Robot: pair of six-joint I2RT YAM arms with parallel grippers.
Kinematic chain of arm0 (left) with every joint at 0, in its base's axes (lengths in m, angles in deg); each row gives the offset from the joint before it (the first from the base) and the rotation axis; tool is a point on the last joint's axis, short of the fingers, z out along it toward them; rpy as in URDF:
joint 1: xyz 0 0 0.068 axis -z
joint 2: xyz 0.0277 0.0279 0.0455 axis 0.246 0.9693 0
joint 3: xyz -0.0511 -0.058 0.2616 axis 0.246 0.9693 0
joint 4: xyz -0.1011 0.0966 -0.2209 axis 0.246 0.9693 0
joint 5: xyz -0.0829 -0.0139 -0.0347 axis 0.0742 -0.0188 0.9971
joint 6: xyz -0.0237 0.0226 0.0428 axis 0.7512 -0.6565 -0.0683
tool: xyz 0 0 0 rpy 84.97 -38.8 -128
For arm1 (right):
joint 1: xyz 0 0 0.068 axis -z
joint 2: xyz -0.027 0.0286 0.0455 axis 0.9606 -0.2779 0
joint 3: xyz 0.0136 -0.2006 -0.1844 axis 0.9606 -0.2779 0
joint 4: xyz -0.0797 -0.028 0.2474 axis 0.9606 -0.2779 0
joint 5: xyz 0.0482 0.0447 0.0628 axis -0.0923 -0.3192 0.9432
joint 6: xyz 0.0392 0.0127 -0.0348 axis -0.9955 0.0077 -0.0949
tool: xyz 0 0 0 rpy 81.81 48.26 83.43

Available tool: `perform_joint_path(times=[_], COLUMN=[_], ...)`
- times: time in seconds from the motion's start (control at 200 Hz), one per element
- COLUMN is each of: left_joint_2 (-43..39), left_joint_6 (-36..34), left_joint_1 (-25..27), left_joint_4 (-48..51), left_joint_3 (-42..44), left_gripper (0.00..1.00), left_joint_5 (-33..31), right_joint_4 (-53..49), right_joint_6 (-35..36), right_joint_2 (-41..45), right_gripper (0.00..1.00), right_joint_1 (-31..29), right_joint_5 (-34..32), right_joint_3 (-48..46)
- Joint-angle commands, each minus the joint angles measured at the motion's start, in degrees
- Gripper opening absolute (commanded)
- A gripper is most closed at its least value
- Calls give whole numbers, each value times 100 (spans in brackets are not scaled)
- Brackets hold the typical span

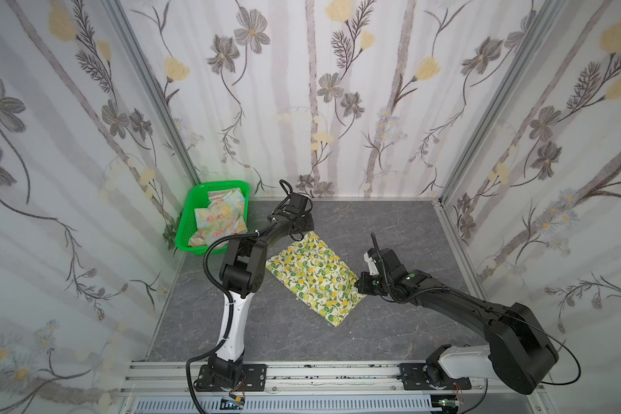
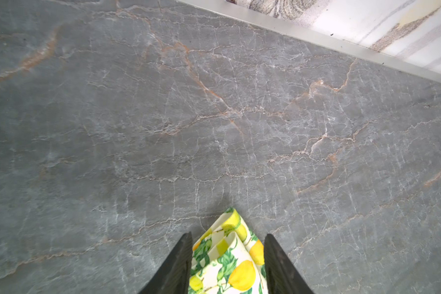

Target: Fold and stack the skirts

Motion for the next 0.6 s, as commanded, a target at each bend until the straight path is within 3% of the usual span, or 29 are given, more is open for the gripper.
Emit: perform_joint_path(times=[0.0, 0.595], left_joint_2=[-84, -397], left_joint_6=[-37, 42], left_joint_1=[2, 143], left_joint_4=[-79, -120], left_joint_3=[84, 767], left_gripper=[48, 43], left_joint_5=[4, -192], right_joint_4=[-12, -92], right_joint_6=[171, 564], right_joint_2=[-104, -611], right_gripper=[0, 0], right_joint_1=[38, 260], right_joint_5=[-292, -494], right_joint_3=[57, 385])
